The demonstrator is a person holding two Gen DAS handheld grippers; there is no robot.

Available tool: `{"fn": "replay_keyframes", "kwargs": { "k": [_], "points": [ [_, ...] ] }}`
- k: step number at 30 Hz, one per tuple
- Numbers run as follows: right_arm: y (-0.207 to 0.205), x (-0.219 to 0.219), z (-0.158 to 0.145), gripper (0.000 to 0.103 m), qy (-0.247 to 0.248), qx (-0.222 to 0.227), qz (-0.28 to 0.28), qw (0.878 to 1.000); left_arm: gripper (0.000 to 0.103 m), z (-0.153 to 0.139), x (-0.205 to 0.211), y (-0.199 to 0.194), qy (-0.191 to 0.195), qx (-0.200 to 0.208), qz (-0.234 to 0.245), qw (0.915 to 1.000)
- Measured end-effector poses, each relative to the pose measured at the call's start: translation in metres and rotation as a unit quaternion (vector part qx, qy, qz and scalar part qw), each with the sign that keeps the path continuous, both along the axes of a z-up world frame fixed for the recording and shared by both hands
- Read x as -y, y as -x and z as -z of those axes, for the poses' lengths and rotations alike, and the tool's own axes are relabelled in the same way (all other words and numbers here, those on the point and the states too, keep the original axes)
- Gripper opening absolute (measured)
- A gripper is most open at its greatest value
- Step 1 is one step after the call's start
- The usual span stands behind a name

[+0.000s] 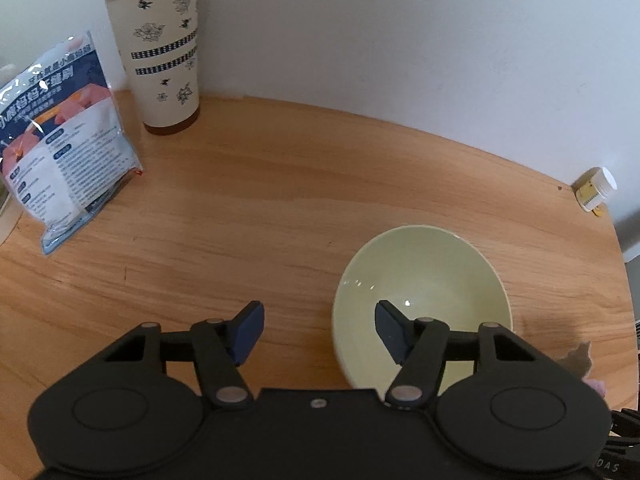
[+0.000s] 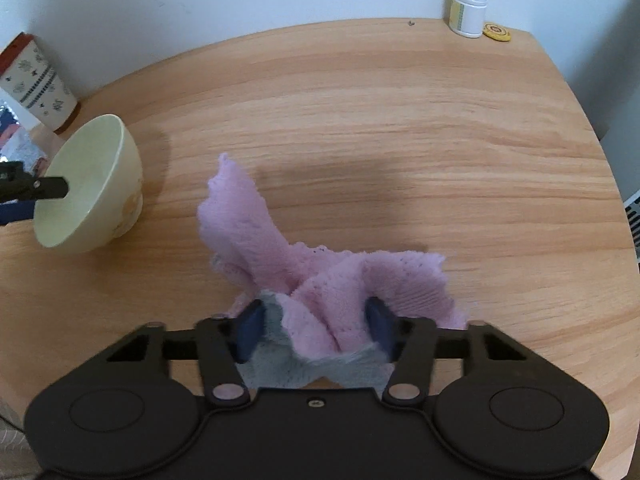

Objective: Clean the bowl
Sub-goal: 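Grasp the bowl rim with the left gripper while the right gripper carries the cloth over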

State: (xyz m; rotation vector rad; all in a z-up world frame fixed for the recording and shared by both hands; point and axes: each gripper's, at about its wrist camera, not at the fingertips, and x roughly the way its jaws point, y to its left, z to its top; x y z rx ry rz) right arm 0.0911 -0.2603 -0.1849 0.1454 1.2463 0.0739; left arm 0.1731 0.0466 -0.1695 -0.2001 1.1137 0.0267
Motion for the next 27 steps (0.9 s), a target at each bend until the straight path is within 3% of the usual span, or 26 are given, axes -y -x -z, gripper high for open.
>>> {"fn": "replay_keyframes", "kwargs": {
  "k": [4,8,11,14,22,27],
  "points": [
    [-0.002,0.004,0.002,0.046,-0.008,0.003,0.014,1.000,0.053,0.004,0.002,-0.002,-0.003,-0.007,0.001,1.0000],
    [-0.007,0.002,0.002,0.042,-0.013,0.004,0.014,1.000,0.050,0.008,0.005,-0.001,-0.023,0.001,0.015,0.9996],
    [-0.008,0.004,-0.001,0.041,-0.013,0.011,0.016,1.000,0.036,0.011,0.004,0.001,-0.024,0.000,0.027,0.9994],
    [-0.004,0.009,-0.010,0.036,-0.015,0.027,0.021,0.999,0.035,0.012,0.002,0.001,-0.015,0.000,0.027,0.9995],
    [0.015,0.018,-0.032,0.036,-0.014,0.051,0.028,0.998,0.026,0.020,0.000,0.001,0.007,-0.006,0.034,0.9994],
    [0.025,0.021,-0.033,0.036,-0.015,0.042,0.039,0.998,0.017,0.019,0.003,0.003,0.017,0.006,0.059,0.9981]
  ]
}}
